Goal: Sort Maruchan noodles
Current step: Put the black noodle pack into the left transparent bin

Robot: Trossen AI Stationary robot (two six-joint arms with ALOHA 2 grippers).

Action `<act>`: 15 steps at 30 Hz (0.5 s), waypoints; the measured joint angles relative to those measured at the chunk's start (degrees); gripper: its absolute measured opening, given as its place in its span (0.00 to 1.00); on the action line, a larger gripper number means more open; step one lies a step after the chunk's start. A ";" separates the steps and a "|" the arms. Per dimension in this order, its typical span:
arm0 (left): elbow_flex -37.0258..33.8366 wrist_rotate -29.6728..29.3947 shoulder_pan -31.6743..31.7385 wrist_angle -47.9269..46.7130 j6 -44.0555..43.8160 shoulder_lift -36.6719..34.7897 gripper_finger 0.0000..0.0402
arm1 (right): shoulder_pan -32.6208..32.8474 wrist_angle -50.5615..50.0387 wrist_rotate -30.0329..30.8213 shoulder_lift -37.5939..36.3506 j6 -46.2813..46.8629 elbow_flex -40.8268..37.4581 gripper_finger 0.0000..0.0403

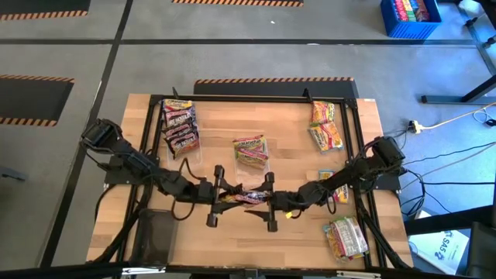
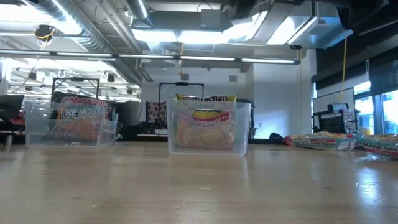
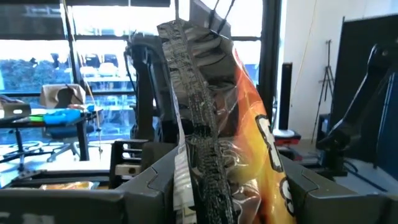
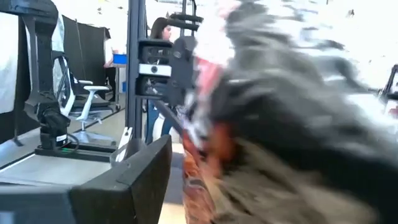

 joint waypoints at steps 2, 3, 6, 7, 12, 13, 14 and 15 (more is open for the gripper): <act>0.00 0.56 0.31 1.01 0.07 0.00 0.40 | 0.01 0.01 0.04 0.00 -2.00 0.68 0.59; 0.00 1.07 0.36 1.08 0.24 0.00 0.40 | 0.01 -0.14 0.05 0.00 -2.56 0.83 0.56; 0.00 1.30 0.29 0.86 0.34 0.00 0.40 | 0.01 -0.32 0.09 0.00 -2.79 0.97 0.44; 0.00 1.27 0.29 0.80 0.27 0.00 0.40 | 0.01 -0.47 0.53 0.00 -2.81 0.97 0.40; 0.00 -1.05 0.00 -2.53 -0.10 -0.53 0.41 | 0.12 -2.34 2.96 -0.02 -3.29 0.97 0.21; 0.00 -1.25 -0.18 -4.14 -0.04 -1.33 0.42 | 0.12 -2.76 3.20 0.00 -3.92 0.97 0.20; 0.00 -1.18 -0.44 -6.42 -0.13 -2.52 0.44 | 0.16 -3.54 3.60 -0.04 -4.26 1.01 0.19; 0.00 -1.17 -0.60 -9.70 -0.72 -3.91 0.45 | 0.16 -4.42 3.66 -0.06 -4.26 1.03 0.19</act>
